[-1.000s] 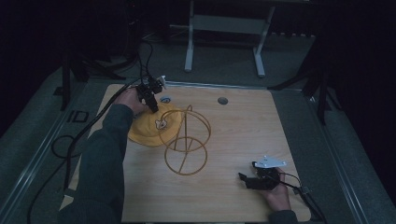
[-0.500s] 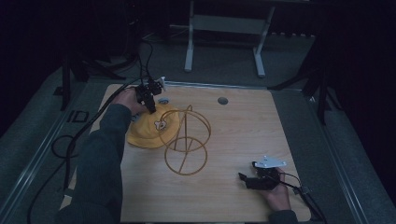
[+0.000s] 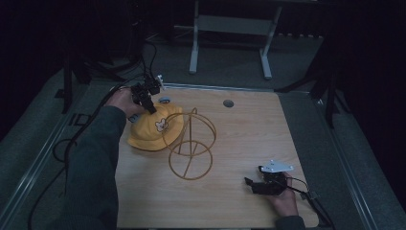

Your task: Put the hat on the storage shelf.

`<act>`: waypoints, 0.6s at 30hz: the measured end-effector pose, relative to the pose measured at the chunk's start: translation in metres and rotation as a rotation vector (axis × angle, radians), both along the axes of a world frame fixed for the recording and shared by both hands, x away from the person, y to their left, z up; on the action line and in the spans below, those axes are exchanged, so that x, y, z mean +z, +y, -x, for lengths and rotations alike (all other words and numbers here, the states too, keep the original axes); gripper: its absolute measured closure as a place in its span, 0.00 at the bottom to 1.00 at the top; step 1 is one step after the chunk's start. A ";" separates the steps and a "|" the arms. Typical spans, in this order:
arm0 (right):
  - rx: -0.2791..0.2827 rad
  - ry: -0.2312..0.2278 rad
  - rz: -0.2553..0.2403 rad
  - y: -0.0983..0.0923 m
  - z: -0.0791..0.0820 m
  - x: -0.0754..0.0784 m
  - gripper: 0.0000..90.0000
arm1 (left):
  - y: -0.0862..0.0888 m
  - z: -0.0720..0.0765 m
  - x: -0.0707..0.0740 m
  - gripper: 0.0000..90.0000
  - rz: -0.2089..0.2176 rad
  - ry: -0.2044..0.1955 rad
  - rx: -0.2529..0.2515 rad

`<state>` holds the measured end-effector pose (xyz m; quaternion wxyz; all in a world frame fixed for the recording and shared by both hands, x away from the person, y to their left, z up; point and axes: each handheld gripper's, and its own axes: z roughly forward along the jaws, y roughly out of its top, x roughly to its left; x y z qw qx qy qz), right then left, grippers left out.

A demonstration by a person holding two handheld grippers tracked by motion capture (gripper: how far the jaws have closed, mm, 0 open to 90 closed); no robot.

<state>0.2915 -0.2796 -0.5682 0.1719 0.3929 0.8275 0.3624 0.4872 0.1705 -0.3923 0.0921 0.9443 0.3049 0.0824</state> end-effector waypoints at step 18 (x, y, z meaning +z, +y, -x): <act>0.001 -0.002 0.001 0.000 0.000 0.000 0.26 | 0.019 0.015 0.021 0.87 0.077 -0.002 -0.033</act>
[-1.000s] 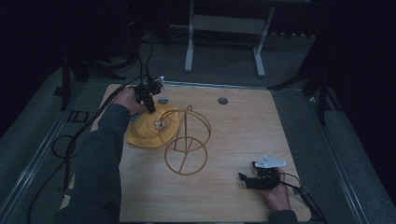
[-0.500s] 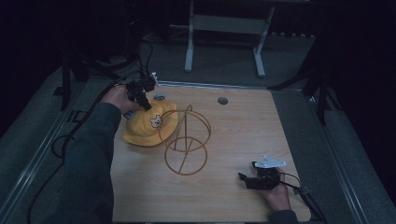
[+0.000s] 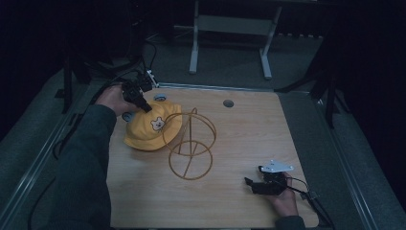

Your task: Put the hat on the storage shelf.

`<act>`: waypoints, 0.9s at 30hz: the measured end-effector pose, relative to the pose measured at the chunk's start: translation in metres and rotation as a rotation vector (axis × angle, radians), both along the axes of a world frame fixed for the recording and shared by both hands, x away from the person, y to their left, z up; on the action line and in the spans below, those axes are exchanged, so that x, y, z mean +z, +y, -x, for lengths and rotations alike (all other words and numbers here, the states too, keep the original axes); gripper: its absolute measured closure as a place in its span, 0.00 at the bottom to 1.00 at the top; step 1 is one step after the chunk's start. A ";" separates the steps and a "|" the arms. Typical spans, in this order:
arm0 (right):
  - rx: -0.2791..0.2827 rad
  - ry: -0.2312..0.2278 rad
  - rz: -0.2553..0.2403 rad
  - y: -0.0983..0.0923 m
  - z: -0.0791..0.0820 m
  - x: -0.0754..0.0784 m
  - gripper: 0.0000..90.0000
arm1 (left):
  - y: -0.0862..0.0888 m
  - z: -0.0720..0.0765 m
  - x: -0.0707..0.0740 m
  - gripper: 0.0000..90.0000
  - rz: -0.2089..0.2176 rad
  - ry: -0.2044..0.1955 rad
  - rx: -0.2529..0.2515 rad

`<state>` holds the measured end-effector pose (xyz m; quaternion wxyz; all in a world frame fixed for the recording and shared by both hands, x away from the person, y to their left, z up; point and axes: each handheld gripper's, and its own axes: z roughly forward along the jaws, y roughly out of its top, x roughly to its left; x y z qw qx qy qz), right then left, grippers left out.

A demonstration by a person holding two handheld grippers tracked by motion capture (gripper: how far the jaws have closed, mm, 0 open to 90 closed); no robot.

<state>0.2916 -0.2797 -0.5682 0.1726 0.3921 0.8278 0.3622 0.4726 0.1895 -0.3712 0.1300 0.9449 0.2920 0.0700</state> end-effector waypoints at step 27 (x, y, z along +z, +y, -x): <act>0.000 0.000 -0.001 0.000 0.000 0.000 0.26 | 0.027 0.022 0.028 0.88 0.126 -0.035 -0.037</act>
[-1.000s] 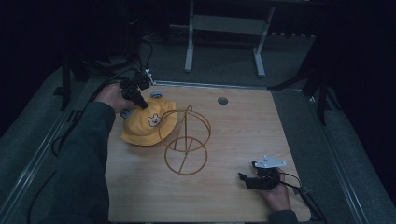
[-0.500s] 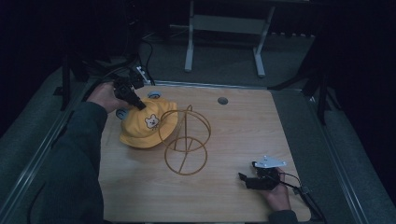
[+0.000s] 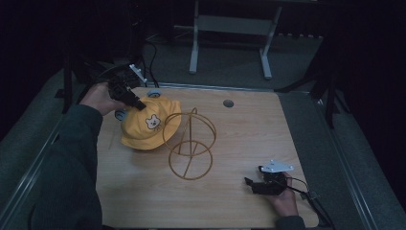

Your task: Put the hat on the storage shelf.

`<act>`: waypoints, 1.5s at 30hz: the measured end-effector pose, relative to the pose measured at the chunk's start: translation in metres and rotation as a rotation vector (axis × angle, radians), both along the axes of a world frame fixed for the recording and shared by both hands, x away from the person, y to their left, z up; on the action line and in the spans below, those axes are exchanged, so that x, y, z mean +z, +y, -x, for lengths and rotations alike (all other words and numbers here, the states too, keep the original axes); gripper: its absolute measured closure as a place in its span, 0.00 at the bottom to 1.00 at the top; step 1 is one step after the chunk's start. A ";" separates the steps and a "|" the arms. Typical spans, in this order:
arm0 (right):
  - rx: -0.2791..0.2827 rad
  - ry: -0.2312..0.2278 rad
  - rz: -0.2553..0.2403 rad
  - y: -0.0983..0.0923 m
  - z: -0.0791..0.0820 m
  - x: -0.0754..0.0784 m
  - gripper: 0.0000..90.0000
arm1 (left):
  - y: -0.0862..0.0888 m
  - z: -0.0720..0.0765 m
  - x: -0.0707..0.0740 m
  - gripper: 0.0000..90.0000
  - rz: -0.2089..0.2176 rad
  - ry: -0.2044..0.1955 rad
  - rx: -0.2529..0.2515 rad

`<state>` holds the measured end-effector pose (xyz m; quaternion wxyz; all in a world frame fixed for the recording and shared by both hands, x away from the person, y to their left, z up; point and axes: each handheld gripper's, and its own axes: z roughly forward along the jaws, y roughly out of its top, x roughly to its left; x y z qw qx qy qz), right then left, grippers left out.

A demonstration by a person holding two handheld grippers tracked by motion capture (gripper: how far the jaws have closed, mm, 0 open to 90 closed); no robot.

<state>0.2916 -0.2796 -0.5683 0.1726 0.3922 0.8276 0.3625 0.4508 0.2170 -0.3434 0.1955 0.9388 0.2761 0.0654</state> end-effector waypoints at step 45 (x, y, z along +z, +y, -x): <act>0.000 -0.001 0.001 0.000 0.000 0.000 0.26 | 0.039 0.016 0.021 0.88 0.178 -0.039 0.035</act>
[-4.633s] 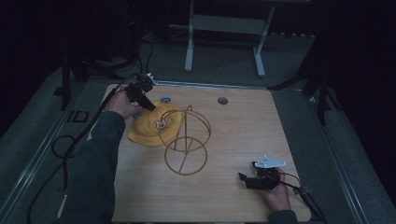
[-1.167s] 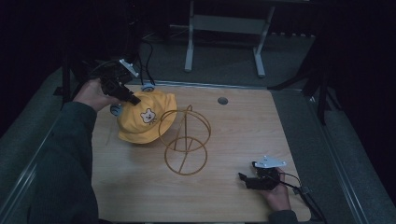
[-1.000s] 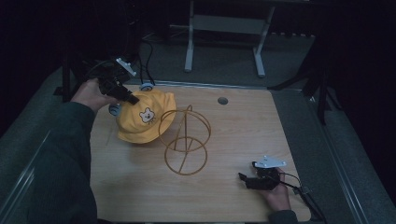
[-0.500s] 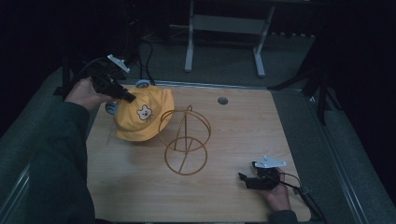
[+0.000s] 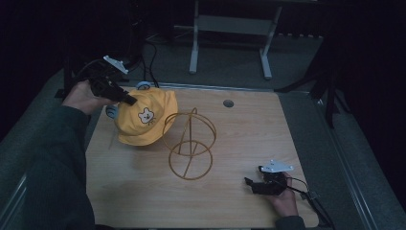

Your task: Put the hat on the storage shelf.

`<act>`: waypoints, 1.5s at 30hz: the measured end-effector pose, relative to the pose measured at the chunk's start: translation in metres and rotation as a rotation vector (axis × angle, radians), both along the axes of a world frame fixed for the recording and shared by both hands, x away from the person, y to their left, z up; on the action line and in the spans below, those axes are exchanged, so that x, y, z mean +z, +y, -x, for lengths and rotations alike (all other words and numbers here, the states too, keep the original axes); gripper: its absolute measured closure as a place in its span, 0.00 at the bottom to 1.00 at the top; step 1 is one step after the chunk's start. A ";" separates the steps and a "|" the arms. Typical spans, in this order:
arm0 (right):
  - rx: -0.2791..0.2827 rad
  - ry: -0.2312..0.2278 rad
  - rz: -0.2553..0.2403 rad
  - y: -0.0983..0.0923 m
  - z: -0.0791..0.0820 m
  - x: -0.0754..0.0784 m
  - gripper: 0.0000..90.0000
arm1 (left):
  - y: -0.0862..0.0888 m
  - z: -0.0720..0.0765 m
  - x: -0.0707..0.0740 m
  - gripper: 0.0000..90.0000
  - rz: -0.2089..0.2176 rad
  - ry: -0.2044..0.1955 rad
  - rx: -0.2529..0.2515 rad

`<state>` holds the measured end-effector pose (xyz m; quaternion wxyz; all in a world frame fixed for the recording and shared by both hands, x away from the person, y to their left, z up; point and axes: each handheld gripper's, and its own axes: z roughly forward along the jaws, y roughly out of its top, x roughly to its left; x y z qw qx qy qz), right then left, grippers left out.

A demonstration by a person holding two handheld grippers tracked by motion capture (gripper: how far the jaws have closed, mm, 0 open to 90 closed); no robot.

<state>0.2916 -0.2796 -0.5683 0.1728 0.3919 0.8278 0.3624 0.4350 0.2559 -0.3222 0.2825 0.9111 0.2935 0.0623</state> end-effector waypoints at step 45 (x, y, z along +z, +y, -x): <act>0.001 -0.001 0.000 0.000 0.000 0.000 0.26 | 0.034 0.019 0.025 0.88 0.145 -0.023 -0.024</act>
